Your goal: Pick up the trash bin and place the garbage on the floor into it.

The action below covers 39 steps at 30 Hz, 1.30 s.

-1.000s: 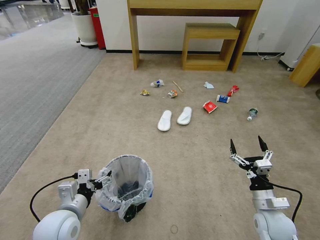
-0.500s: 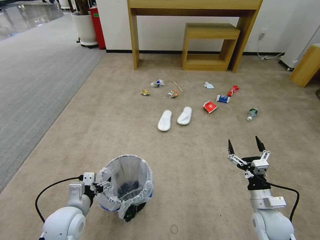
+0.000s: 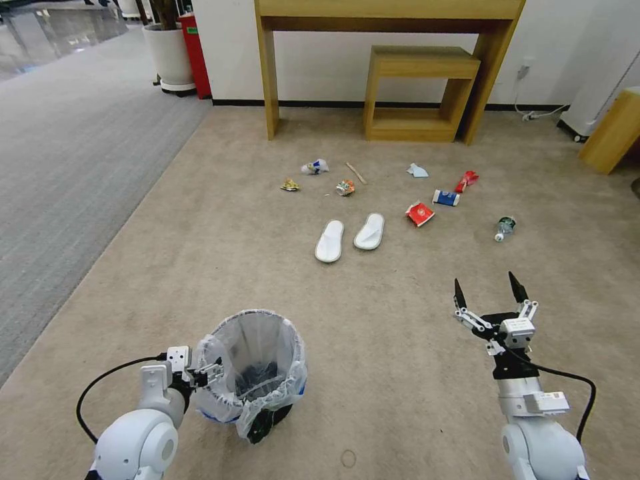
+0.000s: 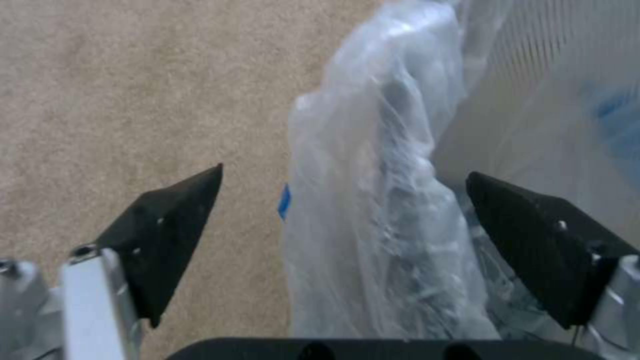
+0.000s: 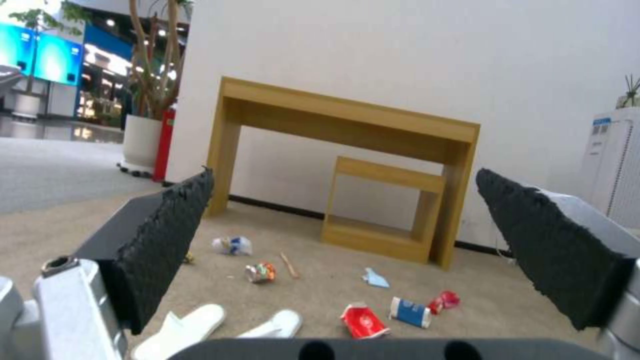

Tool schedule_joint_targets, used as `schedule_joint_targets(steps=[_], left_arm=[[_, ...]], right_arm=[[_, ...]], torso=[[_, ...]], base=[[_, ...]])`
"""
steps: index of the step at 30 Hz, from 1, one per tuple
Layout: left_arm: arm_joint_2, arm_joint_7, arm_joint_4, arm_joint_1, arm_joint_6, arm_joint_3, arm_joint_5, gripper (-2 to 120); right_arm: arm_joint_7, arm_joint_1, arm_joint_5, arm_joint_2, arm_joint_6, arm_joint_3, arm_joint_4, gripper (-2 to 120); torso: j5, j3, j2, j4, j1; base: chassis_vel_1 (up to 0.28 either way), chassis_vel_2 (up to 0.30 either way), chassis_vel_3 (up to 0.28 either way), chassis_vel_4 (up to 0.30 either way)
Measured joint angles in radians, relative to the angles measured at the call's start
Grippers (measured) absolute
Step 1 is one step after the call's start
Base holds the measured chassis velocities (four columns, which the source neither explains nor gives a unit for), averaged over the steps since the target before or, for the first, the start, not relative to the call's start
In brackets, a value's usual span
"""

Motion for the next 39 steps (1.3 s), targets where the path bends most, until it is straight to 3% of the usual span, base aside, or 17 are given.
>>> schedule_joint_targets(steps=[2, 5, 7, 9, 18, 21, 26, 34, 38, 39], left_arm=[[0.000, 0.000, -0.001, 0.000, 0.001, 0.001, 0.000, 91], [-0.002, -0.002, -0.002, 0.001, 0.009, 0.009, -0.001, 76], [-0.002, -0.002, -0.002, 0.001, 0.010, 0.009, -0.001, 76], [-0.003, -0.003, -0.001, 0.001, 0.012, 0.013, 0.000, 61], [-0.013, -0.009, 0.037, -0.020, 0.009, 0.022, 0.011, 29], [-0.009, -0.025, 0.053, -0.024, 0.007, 0.020, 0.013, 13], [-0.011, -0.041, 0.048, -0.017, 0.021, 0.019, 0.012, 5], [-0.020, -0.075, -0.021, 0.017, 0.031, -0.022, -0.053, 0], [-0.068, -0.146, -0.082, 0.011, 0.022, -0.071, -0.177, 0], [-0.095, -0.190, -0.112, 0.002, 0.014, -0.085, -0.245, 0]], right_arm=[[0.000, 0.000, 0.000, 0.000, 0.000, 0.000, 0.000, 100], [0.000, 0.000, 0.000, 0.000, 0.001, 0.001, 0.000, 100], [0.000, 0.000, 0.000, 0.001, 0.001, 0.001, 0.000, 100], [0.000, 0.000, 0.000, 0.001, 0.002, 0.001, -0.001, 100], [-0.001, -0.001, 0.001, 0.001, 0.006, 0.003, -0.001, 100], [-0.001, -0.001, 0.001, 0.000, 0.009, 0.004, -0.004, 100], [-0.001, 0.005, 0.002, -0.002, 0.012, 0.005, -0.015, 100], [0.002, 0.019, 0.005, -0.003, 0.010, -0.004, -0.022, 100], [0.013, 0.019, 0.044, -0.006, 0.002, -0.020, -0.022, 100], [0.013, 0.017, 0.050, -0.006, 0.002, -0.022, -0.022, 100]], torso=[[0.0000, 0.000, 0.000, 0.0000, 0.000], [0.0000, 0.000, 0.000, 0.0000, 0.000], [0.0000, 0.000, 0.000, 0.0000, 0.000], [0.0000, 0.000, 0.000, 0.0000, 0.000], [0.0003, 0.000, 0.000, 0.0000, 0.000], [0.0004, 0.000, 0.000, 0.0000, 0.000], [0.0000, 0.000, 0.000, 0.0000, 0.000], [-0.0003, 0.000, 0.000, 0.0000, 0.000], [0.0001, 0.000, 0.000, 0.0003, 0.000], [0.0000, 0.000, 0.000, 0.0001, 0.000]], base=[[0.000, 0.000, 0.000, 0.000], [0.000, 0.000, 0.000, 0.000], [0.000, 0.000, 0.000, 0.000], [0.000, 0.000, 0.000, 0.000], [0.000, 0.000, 0.000, 0.000], [0.000, 0.000, 0.000, 0.000], [0.000, 0.000, 0.000, 0.000], [0.000, 0.000, 0.000, 0.000], [0.000, 0.000, 0.000, 0.000], [0.000, 0.000, 0.000, 0.000]])
